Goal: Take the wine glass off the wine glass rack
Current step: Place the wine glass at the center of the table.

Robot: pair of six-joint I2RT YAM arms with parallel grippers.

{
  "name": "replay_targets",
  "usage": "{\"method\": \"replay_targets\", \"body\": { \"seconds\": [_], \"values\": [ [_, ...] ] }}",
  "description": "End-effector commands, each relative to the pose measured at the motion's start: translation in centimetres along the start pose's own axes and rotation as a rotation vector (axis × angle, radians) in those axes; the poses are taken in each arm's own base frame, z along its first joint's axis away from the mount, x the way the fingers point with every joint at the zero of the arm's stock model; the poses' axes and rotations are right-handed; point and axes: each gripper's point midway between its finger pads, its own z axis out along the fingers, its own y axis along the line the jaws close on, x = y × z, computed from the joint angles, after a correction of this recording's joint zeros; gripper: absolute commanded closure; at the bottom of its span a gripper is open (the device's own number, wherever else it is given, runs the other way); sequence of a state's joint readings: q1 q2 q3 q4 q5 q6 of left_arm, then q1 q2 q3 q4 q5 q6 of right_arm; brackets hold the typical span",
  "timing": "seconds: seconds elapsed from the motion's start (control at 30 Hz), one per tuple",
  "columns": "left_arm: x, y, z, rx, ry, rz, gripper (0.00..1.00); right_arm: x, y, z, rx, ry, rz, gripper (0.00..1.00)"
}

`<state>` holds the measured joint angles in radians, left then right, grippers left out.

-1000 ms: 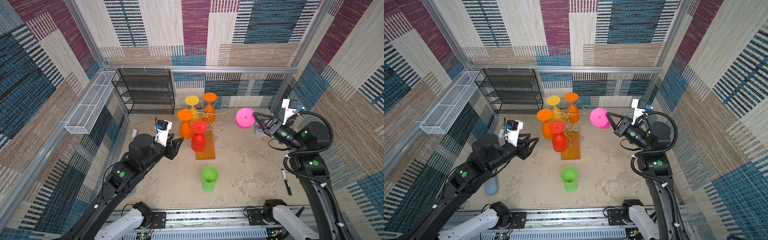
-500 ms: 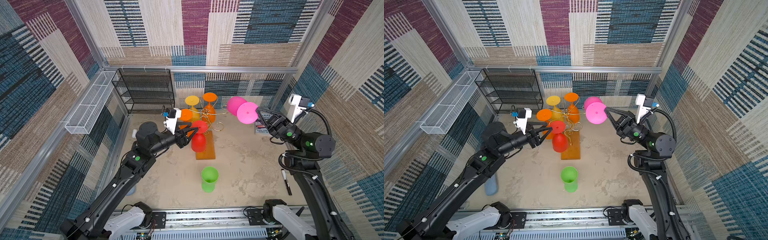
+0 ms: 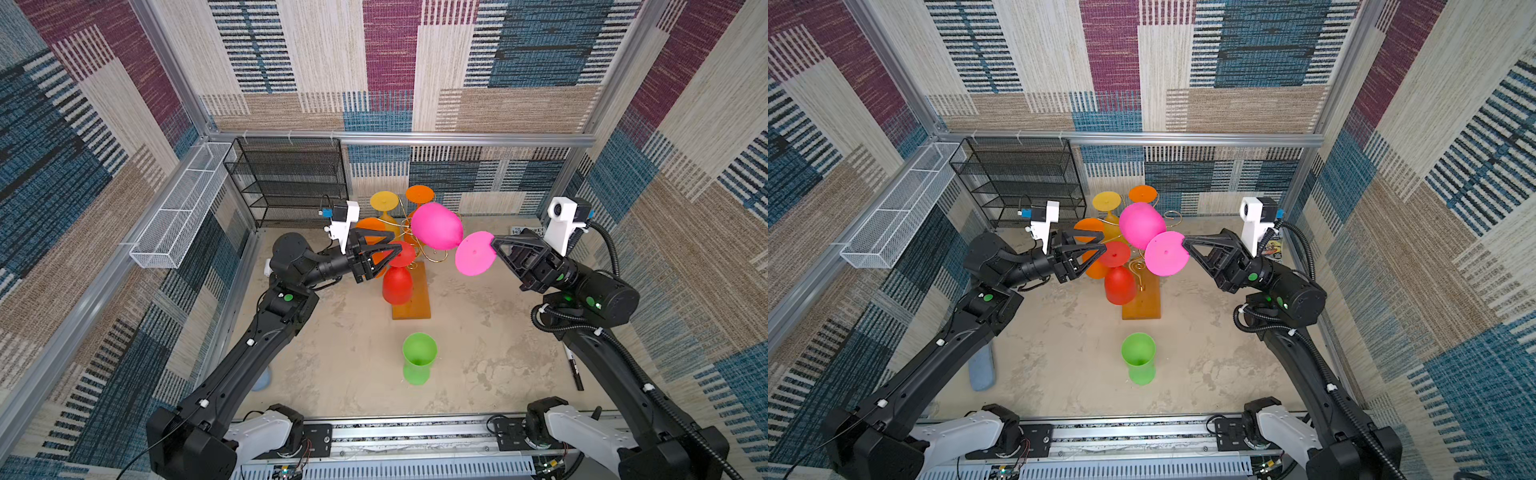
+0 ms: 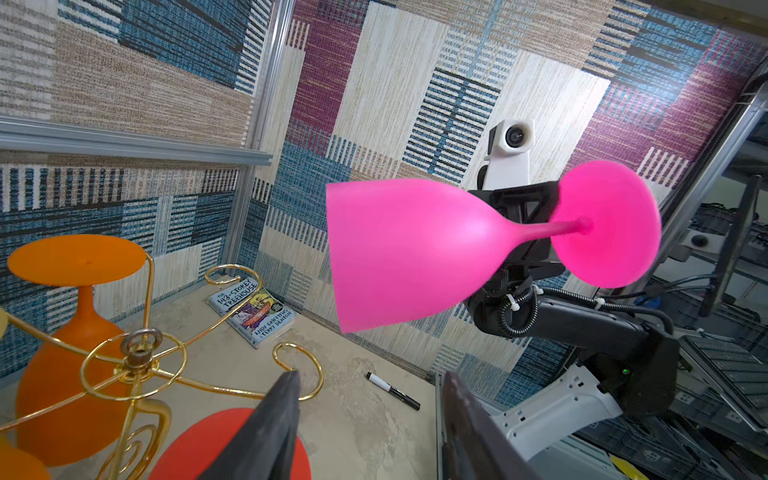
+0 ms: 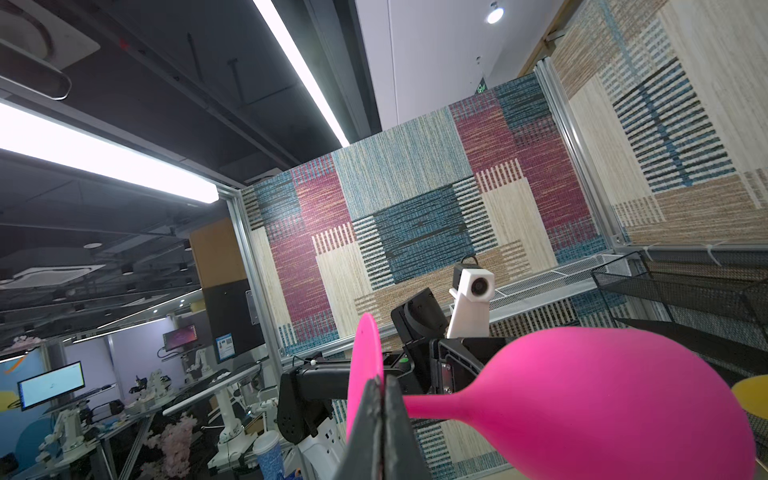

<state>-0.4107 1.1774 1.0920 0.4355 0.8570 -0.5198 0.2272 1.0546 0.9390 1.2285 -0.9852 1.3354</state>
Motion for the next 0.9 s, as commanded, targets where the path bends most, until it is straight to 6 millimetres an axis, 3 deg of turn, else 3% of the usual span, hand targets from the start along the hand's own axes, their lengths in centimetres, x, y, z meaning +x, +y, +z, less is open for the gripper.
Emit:
{"method": "replay_targets", "body": {
  "seconds": [0.0,0.23,0.53,0.87],
  "values": [
    [-0.5,-0.8,-0.2,0.06,-0.017,0.039,0.42,0.4,1.7,0.0,-0.078,0.001,-0.062,1.0],
    [-0.9,0.2,-0.4,0.163,-0.058,0.01,0.39,1.0,1.3,-0.3,-0.127,-0.011,-0.039,1.0],
    [-1.6,-0.1,0.2,0.336,-0.07,-0.041,0.37,1.6,0.6,-0.5,-0.158,-0.025,-0.007,1.0],
    [-1.0,0.6,0.6,0.357,-0.05,-0.077,0.37,1.3,0.8,-0.3,-0.173,-0.031,-0.017,1.0]
  ]
}}
